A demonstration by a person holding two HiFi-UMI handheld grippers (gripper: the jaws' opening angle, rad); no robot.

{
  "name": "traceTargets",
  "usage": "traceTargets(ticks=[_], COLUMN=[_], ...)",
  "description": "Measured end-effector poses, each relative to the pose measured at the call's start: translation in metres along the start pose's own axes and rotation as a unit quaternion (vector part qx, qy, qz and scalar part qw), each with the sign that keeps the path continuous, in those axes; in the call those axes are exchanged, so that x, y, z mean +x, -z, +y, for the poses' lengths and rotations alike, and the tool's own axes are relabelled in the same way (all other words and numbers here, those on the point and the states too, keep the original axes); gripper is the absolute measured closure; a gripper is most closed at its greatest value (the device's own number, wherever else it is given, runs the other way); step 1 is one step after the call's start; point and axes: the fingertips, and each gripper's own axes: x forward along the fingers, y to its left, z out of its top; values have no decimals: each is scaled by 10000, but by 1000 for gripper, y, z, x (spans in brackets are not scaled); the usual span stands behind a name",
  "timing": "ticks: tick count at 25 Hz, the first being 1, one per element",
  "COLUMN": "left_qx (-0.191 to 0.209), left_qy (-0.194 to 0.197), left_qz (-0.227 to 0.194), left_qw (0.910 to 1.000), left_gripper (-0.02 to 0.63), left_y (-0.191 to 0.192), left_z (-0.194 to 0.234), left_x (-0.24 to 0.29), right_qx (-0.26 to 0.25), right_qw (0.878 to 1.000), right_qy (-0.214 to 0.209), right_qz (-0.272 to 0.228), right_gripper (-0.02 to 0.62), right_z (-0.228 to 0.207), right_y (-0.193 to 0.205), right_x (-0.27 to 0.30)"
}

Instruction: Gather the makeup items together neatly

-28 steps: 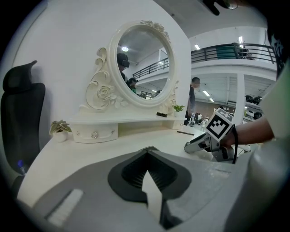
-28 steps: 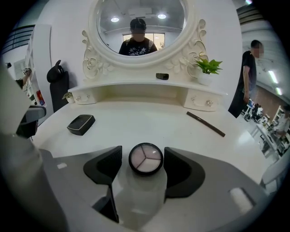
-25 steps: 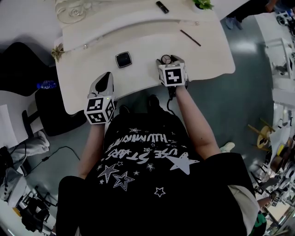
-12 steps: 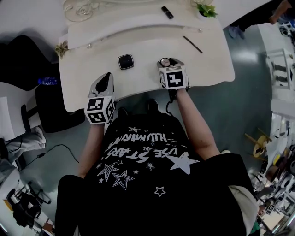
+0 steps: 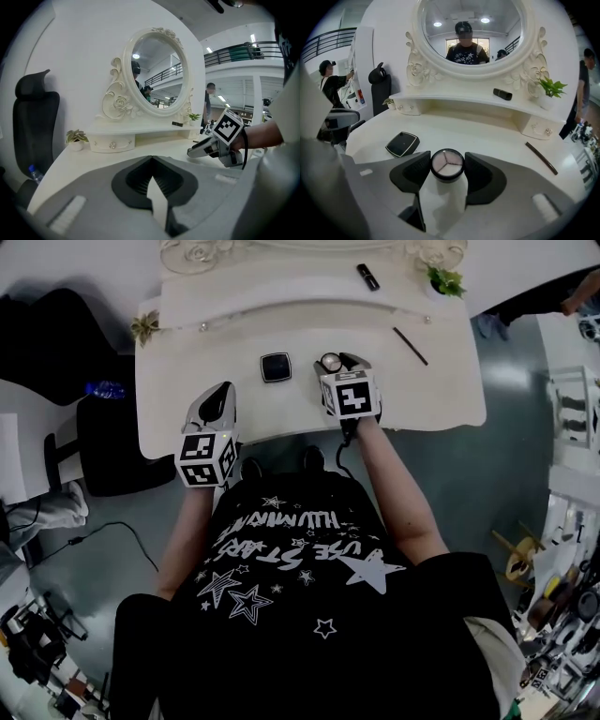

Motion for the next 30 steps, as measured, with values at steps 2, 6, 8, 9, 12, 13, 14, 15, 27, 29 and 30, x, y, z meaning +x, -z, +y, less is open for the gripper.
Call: traceTargets(ticks=[2,6,8,9,12,13,14,15,27,29,30], left_qx=[-30,-66,-84,-93,-113,-118,-124,-129,-149,-133,-124], left_qy=[-36,-116,-153,-168,-205,-219,-233,-246,-344,-337,-333], left_qz=[-2,35,51,58,65,62,56,48,-19,-33,-38], left_qw=[10000,9999,9998,9998,9997,9997,9996,9996,9993,9993,9994], left_gripper=[606,606,606,606,606,606,606,606,606,606,606], left_y=[0,5,7,8,8,8,8,8,5,4,3], left_z=[5,14,17,18,21,21,22,22,24,23,22], left_x=[-2,-5,-6,-7,-8,-8,-8,-9,-11,-10,-9], right_qx=[-102,-287,-371,-403,-483,-506,-525,-537,-496,-455,-437], right_qw=[9999,9994,9989,9987,9981,9979,9977,9976,9980,9981,9981], right_qy=[-62,-212,-267,-288,-369,-390,-402,-405,-383,-418,-430], right_qz=[17,38,71,87,99,106,120,138,106,64,47], right_gripper=[336,336,336,336,336,337,336,336,277,249,237], right_z=[8,22,27,28,34,35,36,36,34,33,32], right_y=[-4,-8,-8,-8,-7,-7,-6,-5,-7,-9,-10], right_x=[6,19,24,26,31,33,34,34,37,34,32])
